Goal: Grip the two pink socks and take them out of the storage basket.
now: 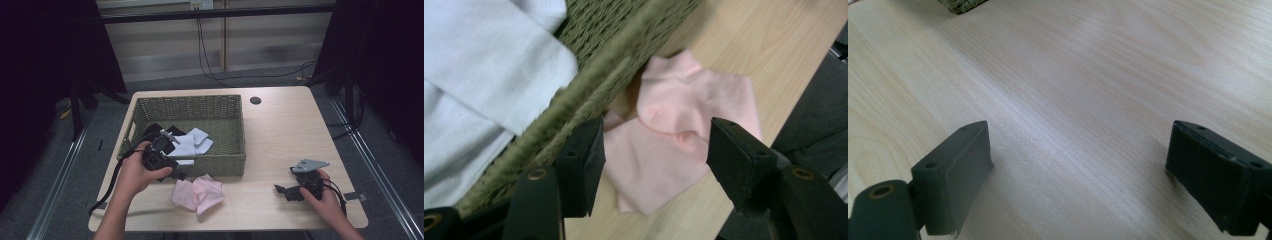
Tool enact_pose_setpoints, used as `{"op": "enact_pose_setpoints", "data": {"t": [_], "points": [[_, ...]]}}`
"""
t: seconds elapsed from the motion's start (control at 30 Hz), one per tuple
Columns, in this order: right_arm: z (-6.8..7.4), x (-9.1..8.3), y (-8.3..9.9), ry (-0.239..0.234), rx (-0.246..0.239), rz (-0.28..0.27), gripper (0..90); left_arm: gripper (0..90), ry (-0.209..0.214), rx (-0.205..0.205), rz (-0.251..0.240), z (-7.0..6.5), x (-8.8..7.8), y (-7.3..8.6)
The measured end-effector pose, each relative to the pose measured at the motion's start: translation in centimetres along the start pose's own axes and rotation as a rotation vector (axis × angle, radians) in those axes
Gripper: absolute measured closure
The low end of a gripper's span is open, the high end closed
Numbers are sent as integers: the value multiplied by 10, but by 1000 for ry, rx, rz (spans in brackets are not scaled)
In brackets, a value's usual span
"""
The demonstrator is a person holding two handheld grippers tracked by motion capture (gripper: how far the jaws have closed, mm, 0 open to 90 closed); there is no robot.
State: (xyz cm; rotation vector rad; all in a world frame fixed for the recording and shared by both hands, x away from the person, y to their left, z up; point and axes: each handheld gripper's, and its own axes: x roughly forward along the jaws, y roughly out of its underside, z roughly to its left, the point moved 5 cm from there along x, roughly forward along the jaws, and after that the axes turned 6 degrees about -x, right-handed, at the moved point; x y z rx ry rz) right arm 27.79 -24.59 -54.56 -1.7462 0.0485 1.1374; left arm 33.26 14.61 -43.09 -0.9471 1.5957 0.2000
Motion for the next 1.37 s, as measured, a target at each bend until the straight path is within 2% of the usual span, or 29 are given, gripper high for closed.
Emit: {"op": "enact_pose_setpoints", "data": {"t": [0.33,0.4,0.47,0.57,0.67,1.0,1.37], "points": [[0,1,0,-1,-8,-5,102,354,-37,-20,1,14,16,17],[0,1,0,0,-7,-5,102,360,-52,-6,-7,15,16,18],[0,1,0,-1,-8,-5,102,368,-43,-8,-20,15,16,19],[0,1,0,0,-7,-5,102,358,-54,15,-21,15,17,22],[0,1,0,-1,-7,-5,102,333,-49,8,-22,14,19,26],[0,1,0,0,-8,-5,102,309,-56,12,0,18,37,43],[0,1,0,-1,-8,-5,102,293,-61,36,-7,12,51,48]]}}
